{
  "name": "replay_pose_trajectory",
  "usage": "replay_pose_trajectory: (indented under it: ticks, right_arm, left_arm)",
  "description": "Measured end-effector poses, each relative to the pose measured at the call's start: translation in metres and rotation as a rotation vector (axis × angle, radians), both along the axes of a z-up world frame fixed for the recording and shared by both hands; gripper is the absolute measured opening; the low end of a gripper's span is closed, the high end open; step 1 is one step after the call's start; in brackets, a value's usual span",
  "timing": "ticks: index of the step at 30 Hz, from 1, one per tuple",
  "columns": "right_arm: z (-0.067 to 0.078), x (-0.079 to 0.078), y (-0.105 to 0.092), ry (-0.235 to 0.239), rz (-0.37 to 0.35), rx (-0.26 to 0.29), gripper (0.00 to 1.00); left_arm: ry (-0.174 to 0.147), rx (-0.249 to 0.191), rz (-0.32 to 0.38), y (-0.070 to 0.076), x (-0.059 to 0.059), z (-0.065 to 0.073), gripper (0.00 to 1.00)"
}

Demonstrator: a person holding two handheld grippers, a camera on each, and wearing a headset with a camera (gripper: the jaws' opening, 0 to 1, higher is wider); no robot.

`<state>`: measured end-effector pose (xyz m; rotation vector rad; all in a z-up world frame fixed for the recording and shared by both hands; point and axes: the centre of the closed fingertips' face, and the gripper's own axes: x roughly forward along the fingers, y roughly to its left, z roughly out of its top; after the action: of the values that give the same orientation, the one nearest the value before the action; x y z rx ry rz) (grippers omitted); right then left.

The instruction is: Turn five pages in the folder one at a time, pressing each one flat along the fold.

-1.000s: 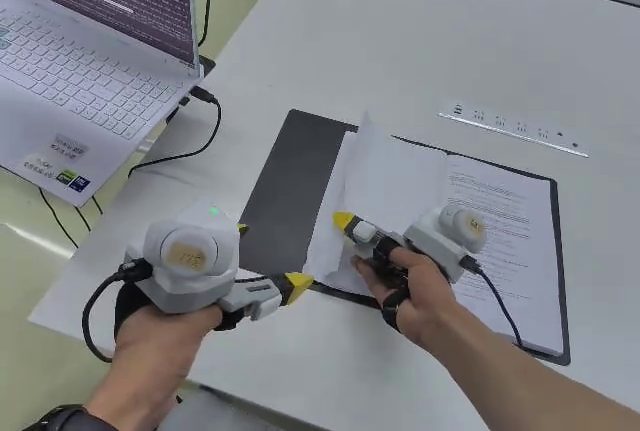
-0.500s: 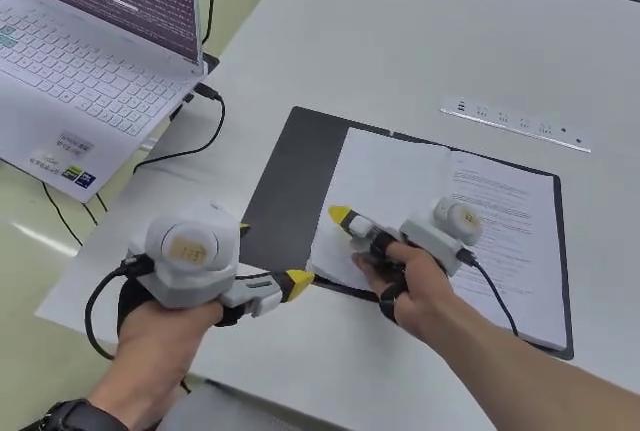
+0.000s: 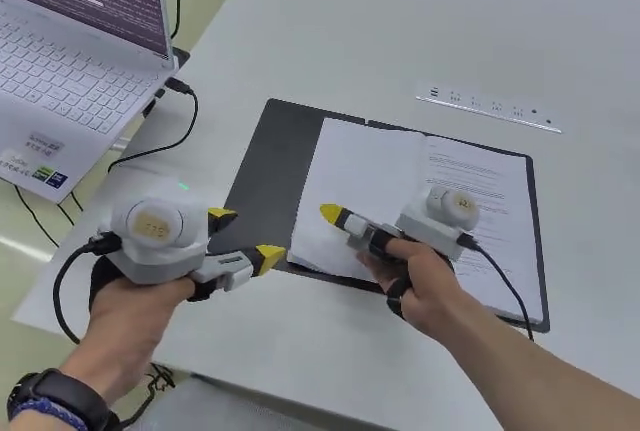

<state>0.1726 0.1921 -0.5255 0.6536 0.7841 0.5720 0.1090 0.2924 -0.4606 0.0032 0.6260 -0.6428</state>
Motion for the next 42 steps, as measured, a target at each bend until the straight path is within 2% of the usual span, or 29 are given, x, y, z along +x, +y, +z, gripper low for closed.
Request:
replay_pose_trajectory:
  ticks: [5, 11, 19, 23, 27, 31, 37, 42]
  right_arm:
    - [0.001, -0.009, -0.023, -0.022, -0.005, -0.041, 0.22]
    - [0.002, -0.019, -0.042, -0.039, 0.002, -0.087, 0.21]
    - [0.003, -0.030, -0.065, -0.048, -0.021, -0.112, 0.21]
    - [0.001, -0.036, -0.071, -0.047, -0.007, -0.137, 0.20]
    - [0.002, -0.040, -0.078, -0.043, -0.023, -0.130, 0.20]
    - [0.000, -0.042, -0.081, -0.043, -0.026, -0.137, 0.20]
    - [-0.005, -0.048, -0.084, -0.027, -0.039, -0.129, 0.20]
    - [-0.008, -0.054, -0.086, -0.012, -0.047, -0.122, 0.19]
  left_arm:
    - [0.003, 0.005, -0.016, -0.008, 0.007, -0.006, 0.41]
    - [0.012, 0.013, -0.058, -0.023, 0.011, -0.015, 0.36]
    - [0.021, 0.027, -0.115, -0.042, 0.021, -0.026, 0.30]
    - [0.022, 0.021, -0.129, -0.049, 0.026, -0.029, 0.24]
    - [0.028, 0.027, -0.144, -0.052, 0.031, -0.035, 0.21]
    - [0.033, 0.038, -0.156, -0.053, 0.031, -0.040, 0.18]
    - [0.060, 0.044, -0.163, -0.055, 0.030, -0.054, 0.16]
    - [0.084, 0.040, -0.166, -0.059, 0.024, -0.062, 0.13]
